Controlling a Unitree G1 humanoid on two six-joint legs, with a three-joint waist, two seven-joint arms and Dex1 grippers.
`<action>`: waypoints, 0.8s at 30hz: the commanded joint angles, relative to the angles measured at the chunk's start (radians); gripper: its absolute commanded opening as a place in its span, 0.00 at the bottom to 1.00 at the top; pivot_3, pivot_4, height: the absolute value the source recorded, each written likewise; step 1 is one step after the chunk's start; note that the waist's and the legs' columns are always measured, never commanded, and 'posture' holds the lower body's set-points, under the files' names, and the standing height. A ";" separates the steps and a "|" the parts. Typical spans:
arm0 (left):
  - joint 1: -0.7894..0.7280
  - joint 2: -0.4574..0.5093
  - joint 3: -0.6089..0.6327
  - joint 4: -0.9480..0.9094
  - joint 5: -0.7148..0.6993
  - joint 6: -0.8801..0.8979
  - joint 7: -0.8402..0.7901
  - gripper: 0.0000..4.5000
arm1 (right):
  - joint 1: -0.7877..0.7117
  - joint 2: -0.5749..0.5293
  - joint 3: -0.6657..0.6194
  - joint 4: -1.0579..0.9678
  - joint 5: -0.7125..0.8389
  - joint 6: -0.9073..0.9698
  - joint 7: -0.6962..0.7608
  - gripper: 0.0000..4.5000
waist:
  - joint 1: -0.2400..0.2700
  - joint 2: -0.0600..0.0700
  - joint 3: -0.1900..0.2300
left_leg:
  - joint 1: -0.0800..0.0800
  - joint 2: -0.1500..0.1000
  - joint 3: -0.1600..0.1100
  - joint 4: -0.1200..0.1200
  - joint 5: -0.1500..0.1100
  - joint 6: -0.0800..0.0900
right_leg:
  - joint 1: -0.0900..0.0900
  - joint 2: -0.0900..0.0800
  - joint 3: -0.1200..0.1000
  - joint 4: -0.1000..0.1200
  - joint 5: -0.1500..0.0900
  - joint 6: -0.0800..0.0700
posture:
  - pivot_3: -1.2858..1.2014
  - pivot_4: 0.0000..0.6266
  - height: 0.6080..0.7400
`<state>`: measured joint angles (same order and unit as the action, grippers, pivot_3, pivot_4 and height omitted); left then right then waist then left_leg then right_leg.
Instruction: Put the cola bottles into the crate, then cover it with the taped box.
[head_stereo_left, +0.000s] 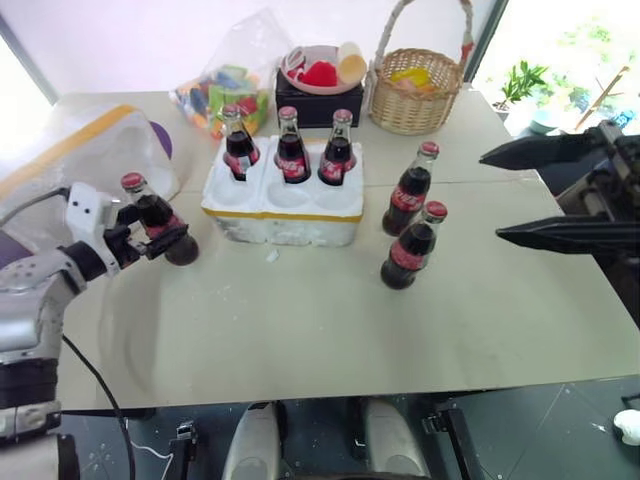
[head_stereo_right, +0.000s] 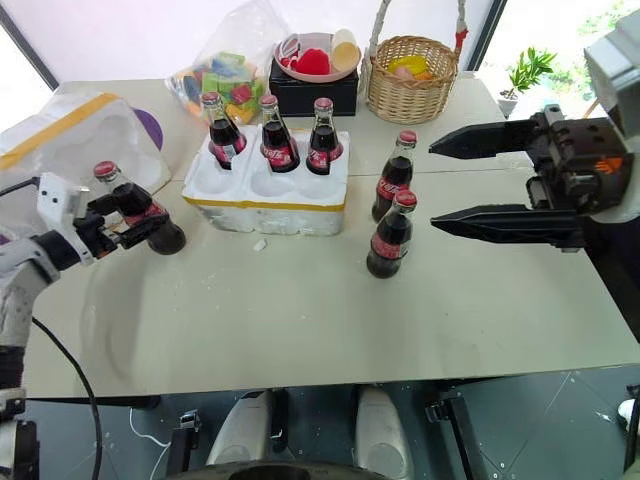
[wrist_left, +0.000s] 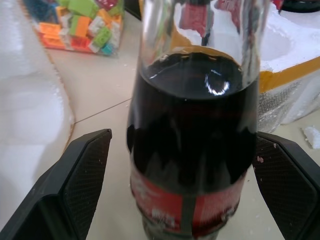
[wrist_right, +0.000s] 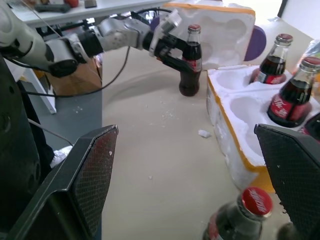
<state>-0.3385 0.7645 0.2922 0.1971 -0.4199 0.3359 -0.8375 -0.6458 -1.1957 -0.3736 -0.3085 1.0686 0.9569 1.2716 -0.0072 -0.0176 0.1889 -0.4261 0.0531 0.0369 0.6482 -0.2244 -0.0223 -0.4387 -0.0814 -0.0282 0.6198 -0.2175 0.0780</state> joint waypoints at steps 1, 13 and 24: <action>-0.052 -0.006 -0.015 0.062 0.027 -0.060 -0.020 0.98 | -0.004 0.004 -0.038 -0.045 0.041 -0.003 -0.036 1.00 | 0.000 0.000 0.000 | 0.000 0.000 0.000 0.000 0.000 0.000 | 0.000 0.000 0.000 0.001 0.000 0.000 | 0.52 0.24 1.00; 0.095 0.206 0.017 -0.152 -0.167 0.220 -0.331 0.62 | 0.034 0.019 -0.026 -0.080 0.018 -0.030 -0.120 1.00 | -0.017 -0.006 0.001 | -0.001 0.001 0.001 -0.001 0.000 0.000 | -0.003 0.001 0.001 0.001 0.000 0.000 | 0.52 0.24 1.00; -0.424 0.153 -0.077 0.079 -0.210 0.287 -0.377 0.62 | 0.124 0.034 -0.077 -0.116 0.015 -0.047 -0.187 1.00 | 0.041 -0.005 0.004 | -0.001 0.000 0.000 0.005 0.000 -0.001 | 0.001 0.000 -0.001 0.001 0.001 -0.001 | 0.52 0.24 1.00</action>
<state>-0.6965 0.9392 0.2353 0.2277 -0.6533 0.6738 -1.2164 -0.5222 -1.1582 -0.4045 -0.4107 1.0817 0.9256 1.0993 0.0342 -0.0224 0.1926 -0.4274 0.0534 0.0378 0.6536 -0.2245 -0.0234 -0.4368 -0.0818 -0.0286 0.6202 -0.2162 0.0782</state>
